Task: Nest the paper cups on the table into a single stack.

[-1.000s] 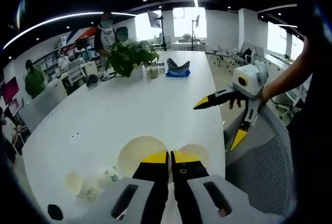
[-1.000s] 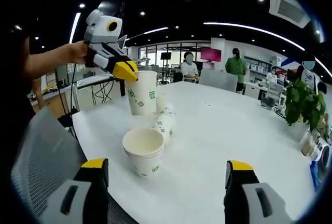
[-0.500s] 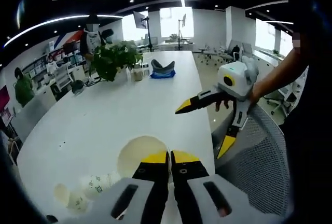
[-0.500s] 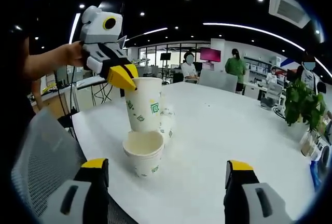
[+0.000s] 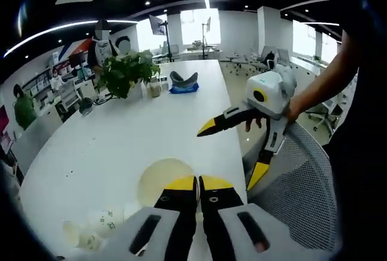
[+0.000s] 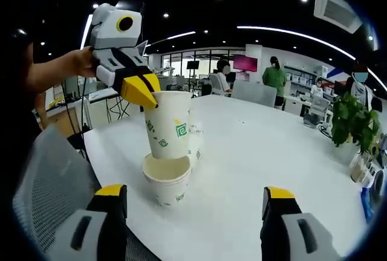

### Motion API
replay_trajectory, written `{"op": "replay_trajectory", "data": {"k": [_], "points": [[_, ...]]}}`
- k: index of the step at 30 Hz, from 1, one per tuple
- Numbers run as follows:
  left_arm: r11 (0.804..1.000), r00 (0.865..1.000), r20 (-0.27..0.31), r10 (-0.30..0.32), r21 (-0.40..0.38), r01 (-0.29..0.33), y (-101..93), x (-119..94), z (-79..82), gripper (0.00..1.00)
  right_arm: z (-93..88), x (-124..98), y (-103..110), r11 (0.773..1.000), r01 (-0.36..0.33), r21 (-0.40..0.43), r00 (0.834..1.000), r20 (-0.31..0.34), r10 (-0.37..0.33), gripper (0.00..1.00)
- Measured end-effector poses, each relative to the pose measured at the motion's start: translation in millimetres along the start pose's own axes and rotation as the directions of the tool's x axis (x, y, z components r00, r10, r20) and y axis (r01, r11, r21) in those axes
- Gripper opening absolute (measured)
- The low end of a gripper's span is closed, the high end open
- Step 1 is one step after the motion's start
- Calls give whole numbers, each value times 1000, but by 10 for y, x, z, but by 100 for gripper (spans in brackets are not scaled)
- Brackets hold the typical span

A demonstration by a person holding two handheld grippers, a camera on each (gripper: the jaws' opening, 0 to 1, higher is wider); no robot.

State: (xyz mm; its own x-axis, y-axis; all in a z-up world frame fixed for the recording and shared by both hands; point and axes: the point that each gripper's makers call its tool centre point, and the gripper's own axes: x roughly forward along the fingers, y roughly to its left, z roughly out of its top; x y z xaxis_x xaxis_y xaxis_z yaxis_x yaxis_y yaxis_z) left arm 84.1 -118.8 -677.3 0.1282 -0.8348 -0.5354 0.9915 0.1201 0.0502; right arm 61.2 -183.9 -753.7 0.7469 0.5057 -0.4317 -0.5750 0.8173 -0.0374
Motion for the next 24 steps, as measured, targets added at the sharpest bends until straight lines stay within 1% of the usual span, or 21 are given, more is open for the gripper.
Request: {"op": "replay_trajectory", "data": {"k": [7, 10, 15, 18, 19, 24], "points": [[1000, 1000, -19, -22, 10, 22, -79, 56, -54, 0, -1, 0, 4, 1000, 0, 0, 1000, -2, 0, 94], [999, 999, -37, -29, 15, 29, -99, 109, -123, 0, 7, 1, 13, 1000, -1, 0, 1000, -2, 1, 94], [999, 998, -56, -41, 4, 41, -117, 182, -221, 0, 5, -2, 9, 1000, 2, 0, 1000, -2, -2, 94], [999, 997, -68, -45, -2, 45, -142, 211, -256, 0, 8, -5, 4, 1000, 4, 2, 1000, -1, -4, 94], [999, 996, -80, -44, -1, 45, -143, 229, -295, 0, 9, -6, 4, 1000, 3, 3, 1000, 0, -3, 94], [999, 993, -104, -52, -15, 51, -166, 308, -421, 0, 4, -6, -1, 1000, 3, 3, 1000, 0, -3, 94]]}}
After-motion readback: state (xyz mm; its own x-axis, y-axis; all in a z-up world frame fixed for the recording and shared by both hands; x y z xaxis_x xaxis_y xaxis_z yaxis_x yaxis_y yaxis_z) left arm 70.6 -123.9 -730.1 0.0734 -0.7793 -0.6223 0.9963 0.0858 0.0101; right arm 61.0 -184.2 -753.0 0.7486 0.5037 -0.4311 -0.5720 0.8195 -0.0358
